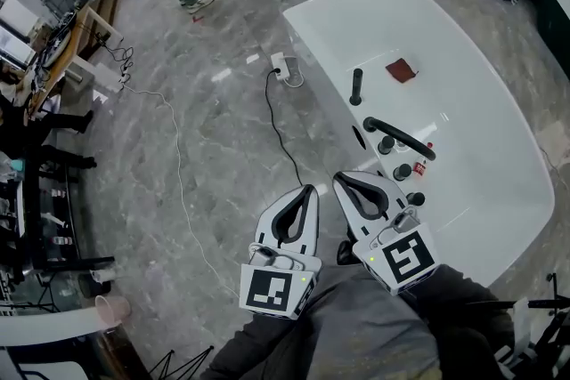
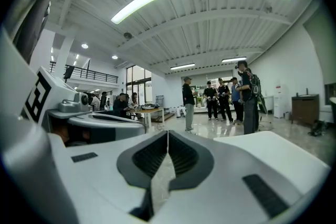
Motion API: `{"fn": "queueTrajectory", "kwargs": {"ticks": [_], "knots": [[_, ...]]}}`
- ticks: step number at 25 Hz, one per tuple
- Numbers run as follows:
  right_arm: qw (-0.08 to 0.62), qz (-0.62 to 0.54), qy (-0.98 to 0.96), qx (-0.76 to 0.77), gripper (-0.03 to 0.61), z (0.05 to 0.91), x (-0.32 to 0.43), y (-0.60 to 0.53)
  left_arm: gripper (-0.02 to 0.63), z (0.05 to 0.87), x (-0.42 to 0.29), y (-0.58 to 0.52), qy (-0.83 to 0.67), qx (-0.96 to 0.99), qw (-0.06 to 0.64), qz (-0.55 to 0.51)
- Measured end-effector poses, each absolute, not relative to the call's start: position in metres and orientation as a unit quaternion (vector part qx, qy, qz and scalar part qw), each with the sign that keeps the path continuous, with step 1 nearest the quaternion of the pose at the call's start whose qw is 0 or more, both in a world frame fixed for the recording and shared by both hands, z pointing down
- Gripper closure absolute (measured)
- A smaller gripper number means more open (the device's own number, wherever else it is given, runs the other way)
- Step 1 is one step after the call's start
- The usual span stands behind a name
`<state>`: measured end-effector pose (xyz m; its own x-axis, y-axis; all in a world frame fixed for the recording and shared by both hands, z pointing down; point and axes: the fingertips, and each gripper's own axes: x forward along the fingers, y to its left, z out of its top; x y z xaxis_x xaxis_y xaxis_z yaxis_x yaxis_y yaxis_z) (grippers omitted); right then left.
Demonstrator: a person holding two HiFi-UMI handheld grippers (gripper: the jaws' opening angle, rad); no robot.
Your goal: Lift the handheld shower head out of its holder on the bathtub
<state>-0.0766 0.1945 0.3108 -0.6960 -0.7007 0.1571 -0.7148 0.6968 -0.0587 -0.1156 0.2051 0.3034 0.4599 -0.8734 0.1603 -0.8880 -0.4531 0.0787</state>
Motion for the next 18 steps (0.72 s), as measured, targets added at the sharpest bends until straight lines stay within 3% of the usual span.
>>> {"fn": "queueTrajectory", "kwargs": {"ticks": [18], "knots": [[0.061,0.089,-0.925,0.364,0.572,0.317,-0.088,0.062,0.612,0.312,-0.125,0.084,-0.542,0.832,0.09,0.075]]}}
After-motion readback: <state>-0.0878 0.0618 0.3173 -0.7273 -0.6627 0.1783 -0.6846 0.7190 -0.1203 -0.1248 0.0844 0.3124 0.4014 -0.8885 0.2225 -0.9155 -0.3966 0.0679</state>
